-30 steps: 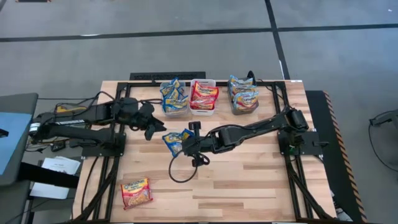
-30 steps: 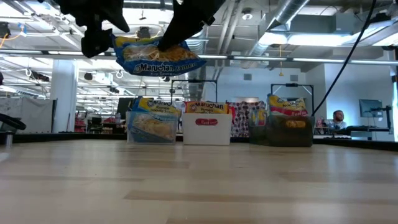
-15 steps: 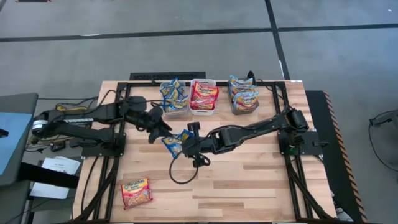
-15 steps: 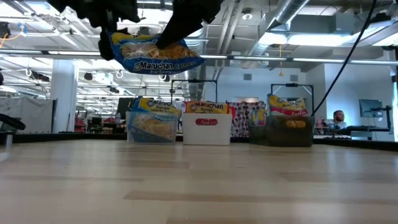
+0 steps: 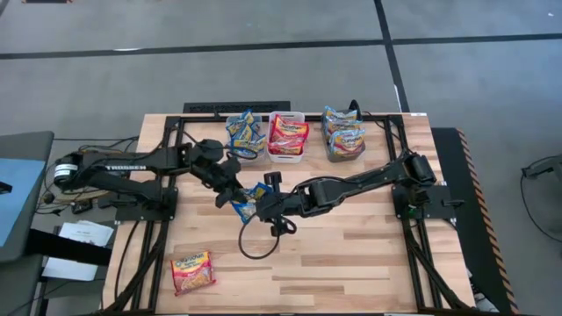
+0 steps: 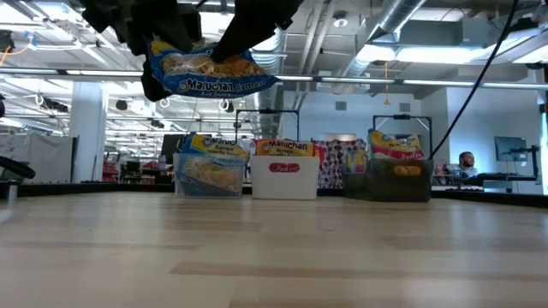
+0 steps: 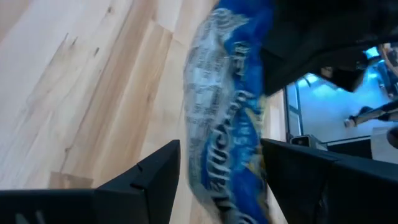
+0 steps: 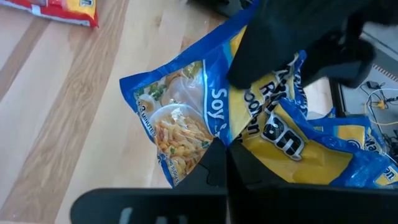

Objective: Sort Maruchan noodles
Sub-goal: Put the blue noodle pack into the transparent bin

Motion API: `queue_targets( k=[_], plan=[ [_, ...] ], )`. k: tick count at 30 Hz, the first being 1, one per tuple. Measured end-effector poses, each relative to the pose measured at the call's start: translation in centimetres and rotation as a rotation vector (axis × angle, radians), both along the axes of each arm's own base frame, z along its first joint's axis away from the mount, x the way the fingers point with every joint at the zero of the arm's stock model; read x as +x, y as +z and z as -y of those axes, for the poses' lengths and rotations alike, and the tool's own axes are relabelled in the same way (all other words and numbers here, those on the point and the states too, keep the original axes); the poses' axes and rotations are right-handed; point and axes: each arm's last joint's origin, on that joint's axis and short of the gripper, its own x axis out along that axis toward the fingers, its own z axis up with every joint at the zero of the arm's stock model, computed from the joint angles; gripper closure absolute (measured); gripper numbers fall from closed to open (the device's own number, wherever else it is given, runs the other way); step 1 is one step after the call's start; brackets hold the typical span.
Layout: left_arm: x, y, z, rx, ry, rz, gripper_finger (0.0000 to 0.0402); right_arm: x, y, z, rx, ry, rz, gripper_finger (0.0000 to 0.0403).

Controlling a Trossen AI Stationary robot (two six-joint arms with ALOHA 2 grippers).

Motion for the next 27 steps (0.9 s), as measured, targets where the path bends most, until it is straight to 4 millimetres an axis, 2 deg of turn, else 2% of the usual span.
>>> queue_targets(
  k=[11, 14, 23, 27],
  plan=[
    [0.51, -0.06, -0.03, -0.002, -0.044, 0.034, 0.0204, 0.03, 0.06, 0.02, 0.007, -0.008, 0.008, 0.0398],
    [0.52, -0.04, -0.01, -0.006, -0.052, 0.037, 0.0226, 0.03, 0.07, 0.02, 0.008, -0.009, 0.009, 0.0398],
    [0.51, -0.01, 0.05, 0.011, -0.090, 0.053, 0.0330, 0.10, 0.15, 0.06, 0.012, -0.011, 0.020, 0.0388],
    [0.51, -0.01, 0.05, 0.019, -0.094, 0.055, 0.0350, 0.10, 0.15, 0.09, 0.021, -0.022, 0.023, 0.0375]
  ],
)
